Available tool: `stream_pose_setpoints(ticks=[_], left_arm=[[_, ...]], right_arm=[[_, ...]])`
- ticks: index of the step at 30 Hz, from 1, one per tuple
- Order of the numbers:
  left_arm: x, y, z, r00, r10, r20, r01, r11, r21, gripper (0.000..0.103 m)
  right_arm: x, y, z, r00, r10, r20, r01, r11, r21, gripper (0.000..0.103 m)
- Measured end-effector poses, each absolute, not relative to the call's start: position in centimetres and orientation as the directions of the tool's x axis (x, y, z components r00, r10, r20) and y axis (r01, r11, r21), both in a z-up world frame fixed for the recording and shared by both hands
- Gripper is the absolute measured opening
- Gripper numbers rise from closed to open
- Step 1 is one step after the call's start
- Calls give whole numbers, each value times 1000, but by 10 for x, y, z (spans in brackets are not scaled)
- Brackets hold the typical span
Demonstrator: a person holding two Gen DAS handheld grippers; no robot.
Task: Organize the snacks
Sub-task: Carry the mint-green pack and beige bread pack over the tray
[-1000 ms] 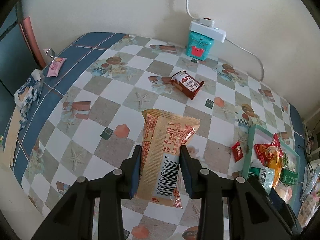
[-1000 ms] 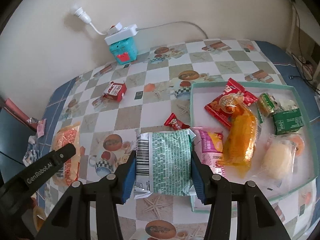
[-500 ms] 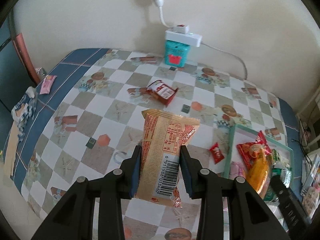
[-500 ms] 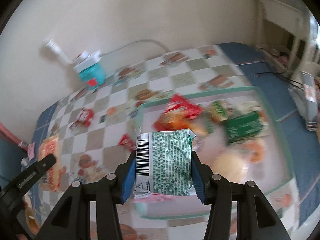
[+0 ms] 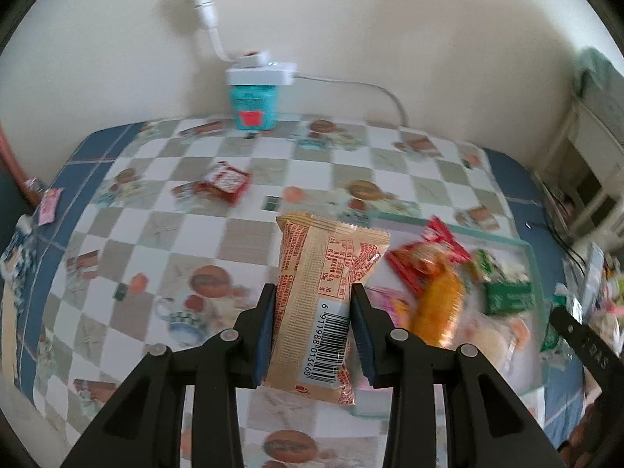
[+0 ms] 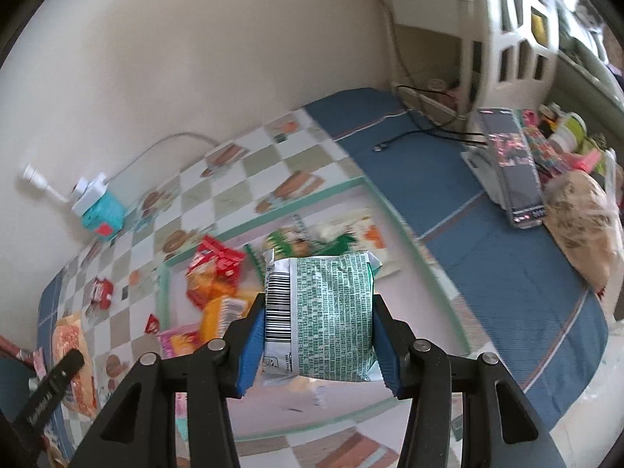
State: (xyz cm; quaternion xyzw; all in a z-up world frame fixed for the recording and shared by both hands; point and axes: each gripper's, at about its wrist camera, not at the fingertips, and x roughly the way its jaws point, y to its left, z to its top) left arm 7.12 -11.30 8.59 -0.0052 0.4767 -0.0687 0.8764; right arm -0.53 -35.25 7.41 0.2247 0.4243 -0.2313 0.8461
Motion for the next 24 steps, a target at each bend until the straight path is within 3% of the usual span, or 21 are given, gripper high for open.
stream_pose_setpoints(ticks=[10,24], left_arm=[[55,-175,65,475,-162,-865,269,962,-33,38],[44,-211,43,427,-138,-894,353,935,25,39]], right_arm=[[-17,-380,55,416,-278,-866,664,744,80,53],[-5,-386,25,356,-243,-902,667,742,63,53]])
